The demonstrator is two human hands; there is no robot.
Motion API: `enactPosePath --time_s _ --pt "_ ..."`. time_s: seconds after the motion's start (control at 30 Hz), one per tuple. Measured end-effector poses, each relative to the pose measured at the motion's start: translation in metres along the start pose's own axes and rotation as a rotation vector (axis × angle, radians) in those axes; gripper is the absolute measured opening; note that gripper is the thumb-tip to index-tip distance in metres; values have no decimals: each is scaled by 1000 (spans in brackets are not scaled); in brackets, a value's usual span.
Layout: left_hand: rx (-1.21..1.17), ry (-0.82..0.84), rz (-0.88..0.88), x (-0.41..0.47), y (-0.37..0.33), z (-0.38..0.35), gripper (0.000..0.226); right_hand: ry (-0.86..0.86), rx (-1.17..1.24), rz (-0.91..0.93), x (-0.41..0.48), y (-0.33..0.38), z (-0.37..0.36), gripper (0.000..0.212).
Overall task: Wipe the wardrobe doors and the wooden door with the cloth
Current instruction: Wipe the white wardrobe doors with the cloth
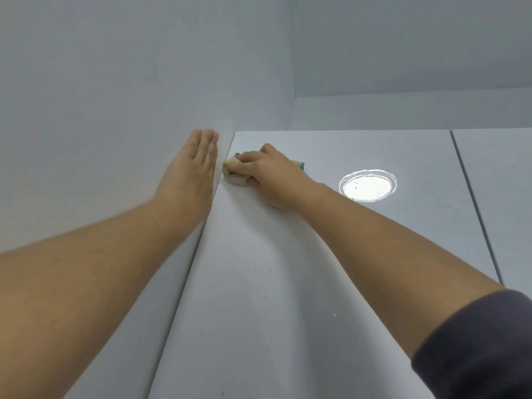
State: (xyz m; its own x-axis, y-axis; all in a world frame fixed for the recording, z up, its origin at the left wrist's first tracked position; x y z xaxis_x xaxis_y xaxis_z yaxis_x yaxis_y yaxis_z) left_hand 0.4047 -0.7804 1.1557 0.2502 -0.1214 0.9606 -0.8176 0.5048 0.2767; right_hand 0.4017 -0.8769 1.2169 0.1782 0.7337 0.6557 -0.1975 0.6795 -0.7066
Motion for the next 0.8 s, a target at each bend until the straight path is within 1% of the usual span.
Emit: enactPosePath --time_s 0.1,0.2,0.33,0.43,0.57,0.8 --pt "-8 1 0 -1 0 0 68 -43 -6 -122 -15 -13 15 62" --pt "-9 -11 -1 -2 -1 0 68 -98 -32 -238 -31 -34 34 61" --pt "-3 -27 7 -4 -2 -1 68 -163 -70 -386 -59 -62 58 70" --pt "-11 -29 2 -4 -2 -1 67 -217 -106 -457 -85 -75 74 76" --pt "-20 -42 -8 -6 -2 0 66 -267 -150 -532 -121 -90 94 73" --pt "10 -27 -48 -13 -5 1 66 -371 -196 -674 -175 -107 125 60"
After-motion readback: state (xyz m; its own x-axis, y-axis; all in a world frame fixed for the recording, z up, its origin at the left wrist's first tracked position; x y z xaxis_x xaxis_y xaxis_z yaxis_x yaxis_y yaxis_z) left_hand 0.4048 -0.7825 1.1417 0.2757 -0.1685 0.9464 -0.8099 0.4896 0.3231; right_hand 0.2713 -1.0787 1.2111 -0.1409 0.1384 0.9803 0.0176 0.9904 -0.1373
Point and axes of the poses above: each hand's wrist, its own x-axis towards the middle knuckle, its own z-axis out of the back of the hand, y = z × x, the point moved 7 cm from there along x, towards the middle knuckle, and after that the axes turned 11 degrees about x, right-handed, at the moved point
